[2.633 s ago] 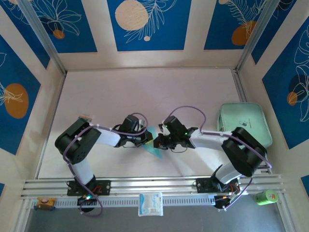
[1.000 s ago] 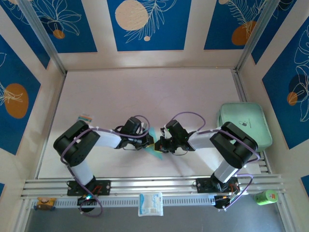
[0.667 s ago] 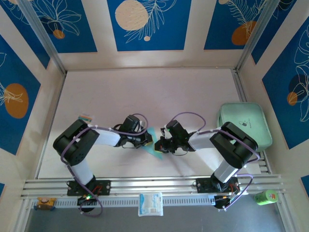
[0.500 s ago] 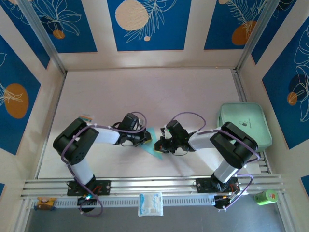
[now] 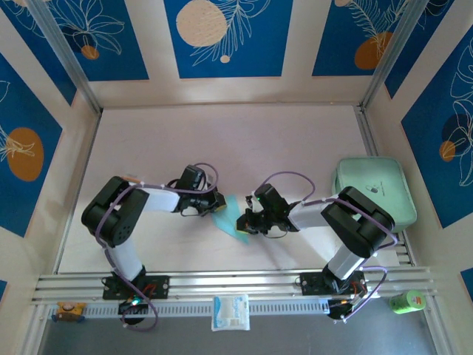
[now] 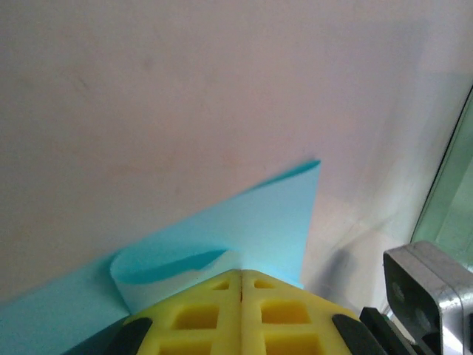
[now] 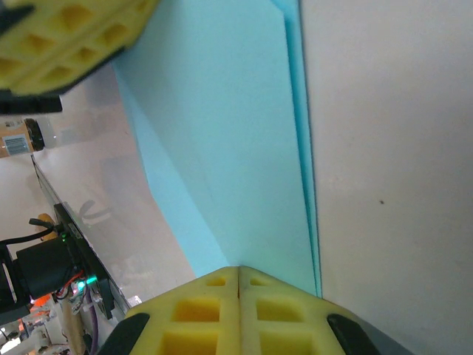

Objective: Fold a paper plane with a square sheet of paper (pick it up from the middle)
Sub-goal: Fourth fold the wing at the center of the table.

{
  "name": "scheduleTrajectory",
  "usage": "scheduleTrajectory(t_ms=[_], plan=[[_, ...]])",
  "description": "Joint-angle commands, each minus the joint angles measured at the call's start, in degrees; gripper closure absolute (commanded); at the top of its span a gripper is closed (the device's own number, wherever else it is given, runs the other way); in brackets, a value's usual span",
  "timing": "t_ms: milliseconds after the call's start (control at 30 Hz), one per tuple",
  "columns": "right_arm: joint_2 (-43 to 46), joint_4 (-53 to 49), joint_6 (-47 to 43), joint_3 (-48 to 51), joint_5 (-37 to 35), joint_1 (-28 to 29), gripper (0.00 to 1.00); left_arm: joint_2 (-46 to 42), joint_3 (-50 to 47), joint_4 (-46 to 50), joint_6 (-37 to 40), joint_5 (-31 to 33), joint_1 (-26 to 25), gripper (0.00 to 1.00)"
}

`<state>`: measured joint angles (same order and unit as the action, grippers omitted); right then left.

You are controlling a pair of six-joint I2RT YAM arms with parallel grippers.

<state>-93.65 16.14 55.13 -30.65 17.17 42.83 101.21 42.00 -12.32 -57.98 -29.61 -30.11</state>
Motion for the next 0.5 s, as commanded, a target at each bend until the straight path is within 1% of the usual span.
scheduleTrajectory(t_ms=[0, 267, 467], plan=[[-2.2, -7.4, -0.1, 2.7, -0.3, 0.1, 0.99, 1.3, 0.9, 3.2, 2.9, 2.1, 2.9, 0.96], [-2.2, -6.1, 0.3, 3.3, 0.1, -0.1, 0.99, 2.6, 2.7, 5.8, 6.3, 0.8, 7.4, 0.96], [-2.4, -6.0, 0.1, 3.2, 0.6, -0.2, 0.99, 2.9, 5.2, 9.7, 8.3, 1.3, 8.8, 0.96]])
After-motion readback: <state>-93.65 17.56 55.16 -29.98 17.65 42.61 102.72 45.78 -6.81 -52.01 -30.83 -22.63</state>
